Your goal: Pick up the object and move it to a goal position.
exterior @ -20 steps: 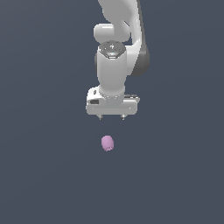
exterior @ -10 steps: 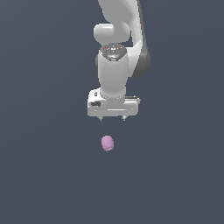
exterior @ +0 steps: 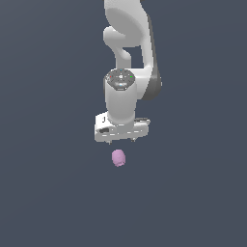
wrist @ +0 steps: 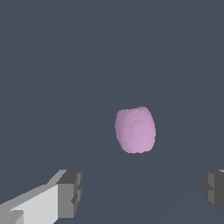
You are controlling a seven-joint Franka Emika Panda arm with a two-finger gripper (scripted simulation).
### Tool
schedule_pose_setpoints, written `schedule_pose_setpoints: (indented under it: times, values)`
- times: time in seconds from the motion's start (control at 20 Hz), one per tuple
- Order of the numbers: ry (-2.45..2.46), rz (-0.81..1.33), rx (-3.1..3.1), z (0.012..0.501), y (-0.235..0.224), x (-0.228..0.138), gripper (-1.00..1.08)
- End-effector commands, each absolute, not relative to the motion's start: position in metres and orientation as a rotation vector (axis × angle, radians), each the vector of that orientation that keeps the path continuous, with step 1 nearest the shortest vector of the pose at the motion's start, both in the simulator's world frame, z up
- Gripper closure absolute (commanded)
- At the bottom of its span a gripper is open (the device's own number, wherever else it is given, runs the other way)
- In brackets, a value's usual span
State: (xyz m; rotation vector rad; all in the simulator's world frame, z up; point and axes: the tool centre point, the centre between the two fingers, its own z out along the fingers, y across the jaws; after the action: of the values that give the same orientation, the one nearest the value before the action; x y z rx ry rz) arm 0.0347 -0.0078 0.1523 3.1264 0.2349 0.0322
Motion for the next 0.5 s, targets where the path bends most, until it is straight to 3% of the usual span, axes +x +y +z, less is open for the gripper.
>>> schedule_pose_setpoints:
  times: [0.0,0.45]
  values:
    - [0.298,0.022,3.121,0.136,-0.012,0.042,-0.92]
    - [0.447,0.003,3.109,0.097,-0.022,0.057,-0.92]
